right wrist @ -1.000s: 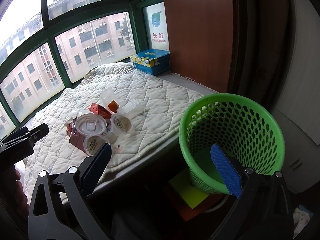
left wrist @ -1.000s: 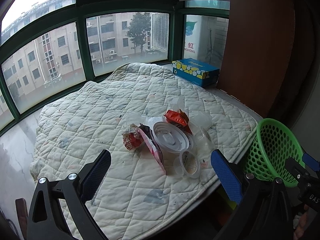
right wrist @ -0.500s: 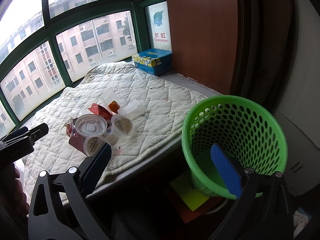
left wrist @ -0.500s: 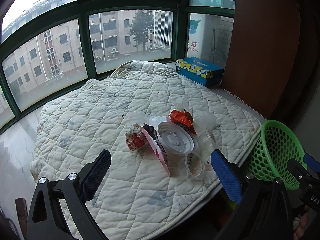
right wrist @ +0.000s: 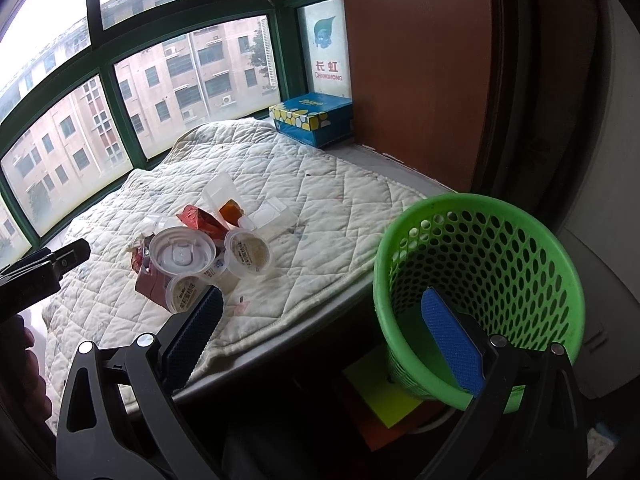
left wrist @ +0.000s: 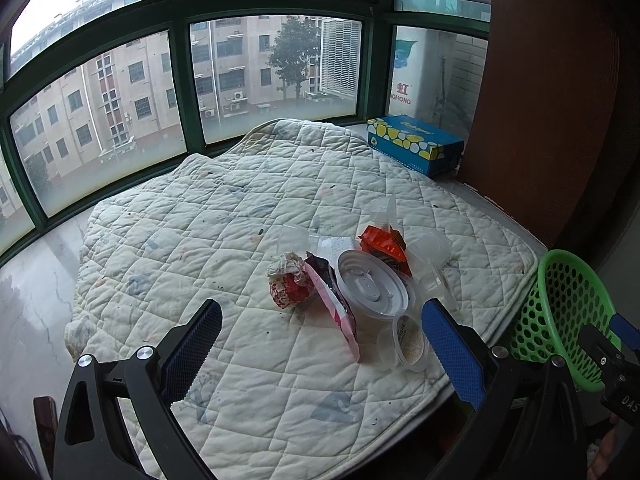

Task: Collect trash
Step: 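Move right tool to clear plastic cup while left tool approaches pink wrapper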

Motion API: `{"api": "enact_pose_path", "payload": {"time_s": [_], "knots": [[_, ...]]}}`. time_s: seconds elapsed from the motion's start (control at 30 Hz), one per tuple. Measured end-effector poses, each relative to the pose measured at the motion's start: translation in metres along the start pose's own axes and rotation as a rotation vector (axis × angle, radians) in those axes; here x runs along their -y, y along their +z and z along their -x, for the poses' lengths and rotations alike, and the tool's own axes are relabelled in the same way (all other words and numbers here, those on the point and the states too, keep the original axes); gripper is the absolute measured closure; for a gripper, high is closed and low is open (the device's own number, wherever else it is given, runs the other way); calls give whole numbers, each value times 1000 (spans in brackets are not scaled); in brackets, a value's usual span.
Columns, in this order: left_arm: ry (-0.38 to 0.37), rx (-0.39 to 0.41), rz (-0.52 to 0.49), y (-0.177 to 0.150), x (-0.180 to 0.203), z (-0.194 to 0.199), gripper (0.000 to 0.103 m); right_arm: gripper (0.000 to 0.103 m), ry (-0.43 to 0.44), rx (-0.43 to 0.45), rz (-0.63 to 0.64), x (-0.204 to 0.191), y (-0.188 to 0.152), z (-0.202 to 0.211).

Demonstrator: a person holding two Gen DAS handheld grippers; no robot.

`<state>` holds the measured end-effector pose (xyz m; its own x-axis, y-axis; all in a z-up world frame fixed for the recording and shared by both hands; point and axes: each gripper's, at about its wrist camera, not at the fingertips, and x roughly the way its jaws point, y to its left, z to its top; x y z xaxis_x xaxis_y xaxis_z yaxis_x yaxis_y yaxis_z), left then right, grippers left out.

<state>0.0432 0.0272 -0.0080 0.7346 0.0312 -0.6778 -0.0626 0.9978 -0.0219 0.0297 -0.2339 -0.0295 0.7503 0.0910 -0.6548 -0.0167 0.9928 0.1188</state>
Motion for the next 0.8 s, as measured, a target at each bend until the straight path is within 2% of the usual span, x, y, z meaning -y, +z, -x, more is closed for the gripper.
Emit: {"api": "enact_pose_path", "payload": {"time_s": [0.43,0.8], "knots": [[65,-5,72,19,-47,-13,6,5,95,-45,67,-33,9,-39],[70,-42,113,18,-77,-28,6,9,262,-145,154,-84,-6,-87]]}}
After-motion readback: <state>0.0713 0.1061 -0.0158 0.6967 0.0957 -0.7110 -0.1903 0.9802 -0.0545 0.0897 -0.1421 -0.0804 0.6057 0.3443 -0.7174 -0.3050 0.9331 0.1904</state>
